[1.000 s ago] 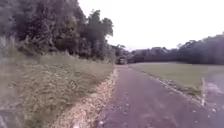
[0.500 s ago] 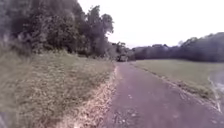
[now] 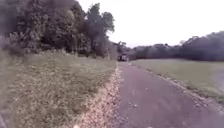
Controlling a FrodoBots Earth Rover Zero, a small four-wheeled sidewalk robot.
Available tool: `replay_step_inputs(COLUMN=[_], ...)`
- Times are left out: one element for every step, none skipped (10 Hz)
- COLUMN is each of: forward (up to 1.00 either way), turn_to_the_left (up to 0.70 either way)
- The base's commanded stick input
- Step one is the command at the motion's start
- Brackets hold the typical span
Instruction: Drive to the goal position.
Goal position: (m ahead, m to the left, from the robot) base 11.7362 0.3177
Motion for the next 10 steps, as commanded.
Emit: replay_step_inputs(forward=[0.7, 0.7, 0.7, 0.7, 0.7, 0.7, 0.7, 0.7, 0.7, 0.7], turn_to_the_left=[0.0, 0.0, 0.0, 0.0, 0.0, 0.0, 0.0, 0.0, 0.0, 0.0])
